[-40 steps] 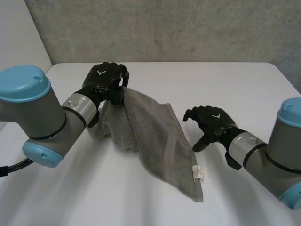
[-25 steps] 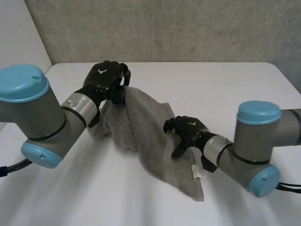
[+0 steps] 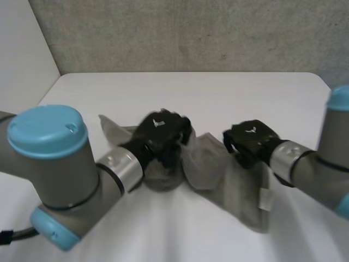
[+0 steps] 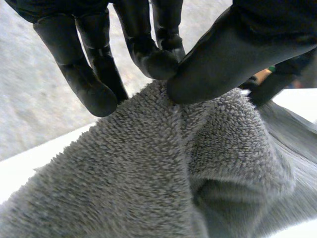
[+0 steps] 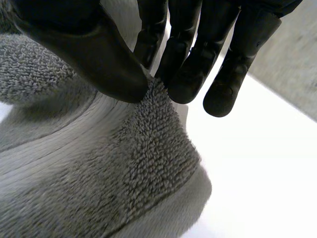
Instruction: Fold the towel.
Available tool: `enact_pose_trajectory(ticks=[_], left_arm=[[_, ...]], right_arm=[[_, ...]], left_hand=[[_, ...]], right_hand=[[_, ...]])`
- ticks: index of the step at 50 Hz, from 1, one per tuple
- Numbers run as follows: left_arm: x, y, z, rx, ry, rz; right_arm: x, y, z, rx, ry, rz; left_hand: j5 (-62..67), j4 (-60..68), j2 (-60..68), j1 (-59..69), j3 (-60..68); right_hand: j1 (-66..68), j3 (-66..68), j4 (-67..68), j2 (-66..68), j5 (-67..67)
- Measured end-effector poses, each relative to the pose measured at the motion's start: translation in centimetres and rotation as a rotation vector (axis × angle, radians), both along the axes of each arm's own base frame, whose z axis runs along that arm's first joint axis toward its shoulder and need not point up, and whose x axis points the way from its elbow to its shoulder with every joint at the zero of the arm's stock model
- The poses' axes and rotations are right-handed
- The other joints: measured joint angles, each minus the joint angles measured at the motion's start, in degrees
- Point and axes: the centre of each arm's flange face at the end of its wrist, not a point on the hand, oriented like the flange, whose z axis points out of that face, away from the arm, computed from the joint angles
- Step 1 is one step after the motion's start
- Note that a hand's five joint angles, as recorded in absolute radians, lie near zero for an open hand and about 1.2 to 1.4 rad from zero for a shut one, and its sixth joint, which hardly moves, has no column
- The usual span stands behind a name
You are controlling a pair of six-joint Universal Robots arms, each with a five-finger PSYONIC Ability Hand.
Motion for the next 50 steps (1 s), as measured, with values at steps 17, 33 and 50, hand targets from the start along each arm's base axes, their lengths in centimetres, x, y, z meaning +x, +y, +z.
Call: enact_pose_trajectory(ticks=[17, 33, 50], left_arm=[[-2.2, 7.5, -1.1, 0.100, -0.106, -0.182], [2.4, -6.7, 2.1, 0.002, -0.029, 0.191], [5.5, -7.8, -3.2, 0.064, -0.309, 0.185]], right_arm=[[-5.3, -2.3, 2.9, 0.022, 0.152, -0.004], [1.2, -3.8, 4.9, -0.101, -0.200, 0.035], [6.3, -2.5, -1.3, 0.053, 0.047, 0.242]], left_hand=[[-48.3, -48.1, -47.7, -46.2, -49.8], [-72.4, -71.2, -71.3, -69.0, -73.9], [-66.3, -66.7, -66.6, -64.6, -68.4]], right_hand=[[-62.9, -62.1, -62.3, -60.4, -63.1], [-63.1, -62.1, -62.3, -60.4, -63.1], [-59.8, -60.6, -60.5, -58.4, -59.5]])
